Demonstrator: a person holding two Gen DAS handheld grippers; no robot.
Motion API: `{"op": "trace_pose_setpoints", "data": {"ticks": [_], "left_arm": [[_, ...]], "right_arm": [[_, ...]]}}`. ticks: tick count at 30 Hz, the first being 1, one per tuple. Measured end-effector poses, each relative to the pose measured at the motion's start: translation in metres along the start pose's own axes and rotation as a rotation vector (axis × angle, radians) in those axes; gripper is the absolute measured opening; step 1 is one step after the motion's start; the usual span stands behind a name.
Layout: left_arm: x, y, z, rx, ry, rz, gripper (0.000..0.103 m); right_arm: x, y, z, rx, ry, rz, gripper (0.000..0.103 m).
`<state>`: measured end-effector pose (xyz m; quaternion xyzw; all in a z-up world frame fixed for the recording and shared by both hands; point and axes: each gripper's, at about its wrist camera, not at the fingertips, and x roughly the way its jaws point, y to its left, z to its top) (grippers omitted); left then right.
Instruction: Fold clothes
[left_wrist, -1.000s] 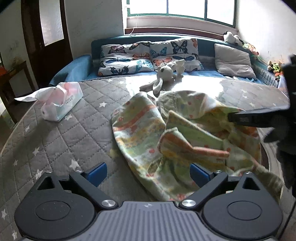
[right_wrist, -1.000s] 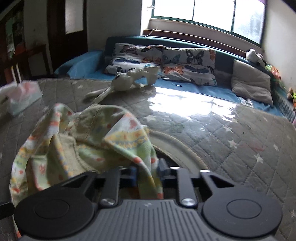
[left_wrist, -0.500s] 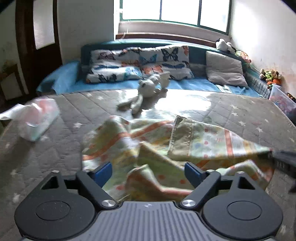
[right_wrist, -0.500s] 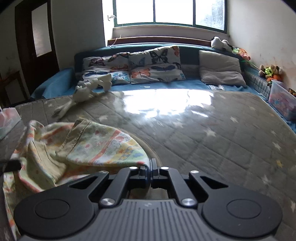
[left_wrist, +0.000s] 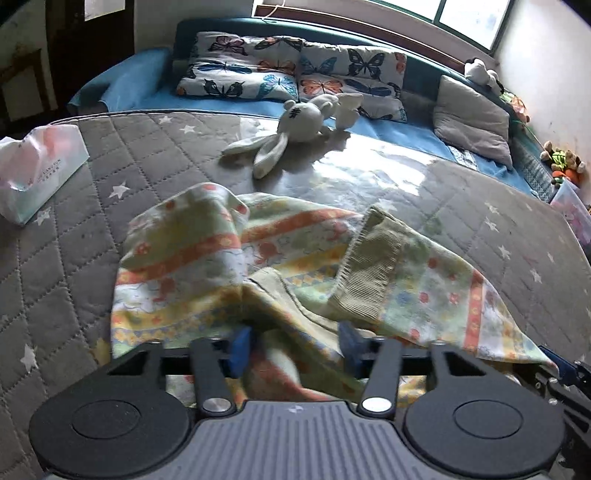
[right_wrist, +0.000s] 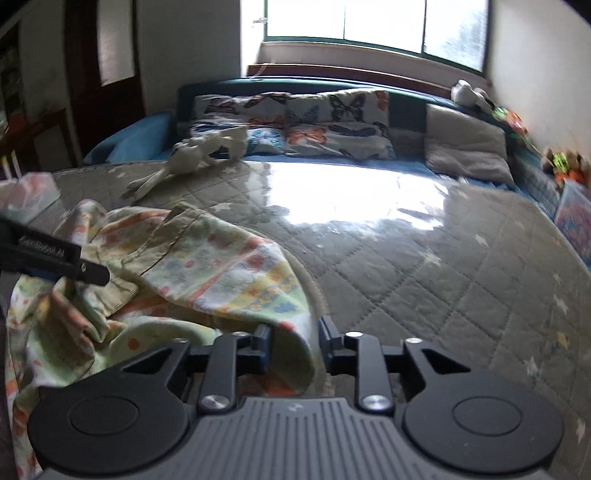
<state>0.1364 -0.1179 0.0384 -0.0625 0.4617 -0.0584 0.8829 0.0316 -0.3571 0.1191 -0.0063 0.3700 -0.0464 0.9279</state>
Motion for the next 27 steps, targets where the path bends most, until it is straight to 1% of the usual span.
{"op": "trace_pose_setpoints", "data": {"ticks": [1,2,3,6,8,9,10,11,14,16,20,24,27], "left_arm": [[-0.001,0.002,0.000,-0.006,-0.002,-0.003,0.033],[-0.002,0.005,0.000,-0.012,-0.004,-0.009,0.025],[-0.003,0.009,0.000,-0.019,-0.005,-0.018,0.021],[-0.011,0.019,-0.001,-0.046,-0.007,-0.055,0.017],[-0.019,0.023,-0.002,-0.053,-0.018,-0.071,0.017],[-0.023,0.026,-0.001,-0.058,-0.022,-0.083,0.016],[-0.028,0.028,-0.001,-0.064,-0.029,-0.092,0.016],[-0.033,0.031,-0.001,-0.067,-0.038,-0.098,0.016],[-0.050,0.040,-0.001,-0.070,-0.066,-0.125,0.015],[-0.064,0.048,-0.002,-0.075,-0.083,-0.143,0.015],[-0.090,0.071,-0.010,-0.091,-0.121,-0.150,0.015],[-0.118,0.100,-0.022,-0.115,-0.159,-0.146,0.015],[-0.138,0.126,-0.038,-0.151,-0.181,-0.138,0.014]], "right_arm": [[0.002,0.003,0.001,-0.021,0.004,0.000,0.031],[0.005,0.007,0.001,-0.038,0.007,0.000,0.032],[0.008,0.011,0.002,-0.056,0.008,-0.010,0.033],[0.015,0.022,0.003,-0.110,0.008,-0.046,0.033],[0.017,0.028,0.003,-0.138,-0.001,-0.064,0.033],[0.017,0.029,0.003,-0.146,-0.007,-0.068,0.030],[0.017,0.031,0.004,-0.146,-0.012,-0.071,0.013],[0.015,0.029,0.005,-0.131,-0.016,-0.072,0.007],[0.009,0.022,0.008,-0.071,-0.043,-0.066,0.004],[-0.002,0.012,0.011,-0.010,-0.070,-0.065,0.003],[-0.025,-0.013,0.011,0.116,-0.111,-0.060,0.003],[-0.047,-0.040,0.000,0.226,-0.117,-0.069,0.003],[-0.062,-0.055,-0.016,0.288,-0.116,-0.099,0.003]]}}
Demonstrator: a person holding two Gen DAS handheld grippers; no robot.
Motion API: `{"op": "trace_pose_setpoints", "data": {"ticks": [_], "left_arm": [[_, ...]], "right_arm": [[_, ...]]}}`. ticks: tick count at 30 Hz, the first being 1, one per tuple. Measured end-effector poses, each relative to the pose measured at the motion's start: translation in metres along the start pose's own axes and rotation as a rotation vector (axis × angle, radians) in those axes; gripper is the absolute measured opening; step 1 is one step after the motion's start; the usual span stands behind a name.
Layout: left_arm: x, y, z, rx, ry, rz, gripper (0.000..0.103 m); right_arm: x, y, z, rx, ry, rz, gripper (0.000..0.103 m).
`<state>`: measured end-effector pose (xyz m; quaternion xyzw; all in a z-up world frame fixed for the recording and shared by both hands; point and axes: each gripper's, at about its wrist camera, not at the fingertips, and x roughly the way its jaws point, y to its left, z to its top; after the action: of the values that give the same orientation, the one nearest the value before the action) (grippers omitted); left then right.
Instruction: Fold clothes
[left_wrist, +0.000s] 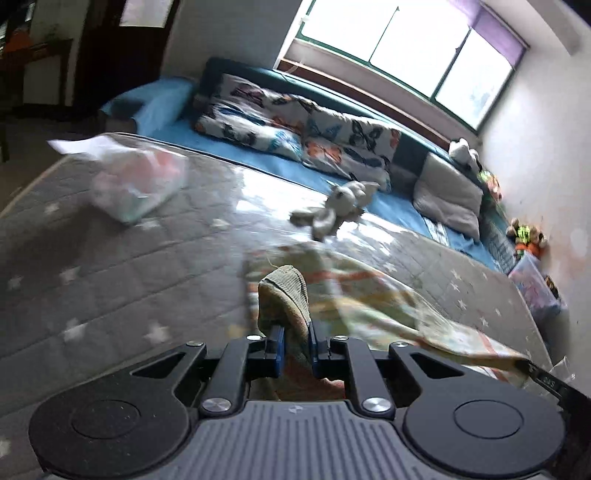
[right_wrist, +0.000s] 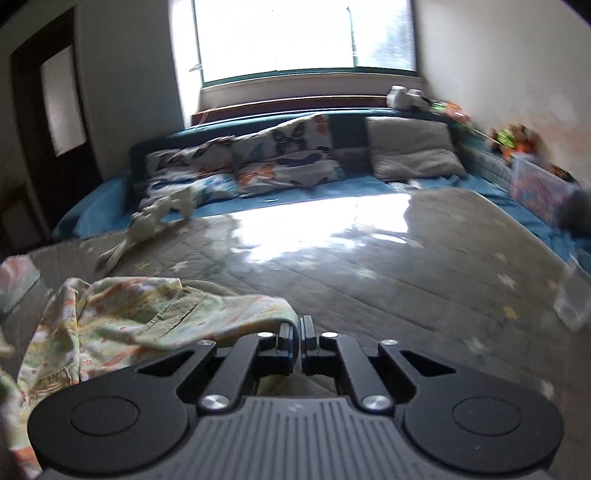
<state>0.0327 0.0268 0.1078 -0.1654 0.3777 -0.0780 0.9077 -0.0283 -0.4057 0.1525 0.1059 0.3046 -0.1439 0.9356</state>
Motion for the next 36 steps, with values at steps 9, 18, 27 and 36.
{"op": "trace_pose_setpoints", "data": {"ticks": [9,18,27,36], "left_arm": [[-0.037,0.078,-0.043,-0.114,0.025,0.078,0.012],[-0.040,0.115,-0.067,-0.168,0.113,0.093,0.017],[-0.057,0.125,-0.053,-0.133,0.039,0.178,0.044],[-0.063,0.110,-0.051,-0.106,0.010,0.171,0.060]], "right_arm": [[-0.034,-0.044,-0.058,0.093,0.101,-0.068,0.023],[-0.063,-0.019,-0.091,-0.138,0.185,-0.044,0.038],[-0.084,0.034,-0.073,-0.317,0.109,0.023,0.042],[-0.022,0.080,-0.056,-0.389,0.149,0.108,0.036]]}}
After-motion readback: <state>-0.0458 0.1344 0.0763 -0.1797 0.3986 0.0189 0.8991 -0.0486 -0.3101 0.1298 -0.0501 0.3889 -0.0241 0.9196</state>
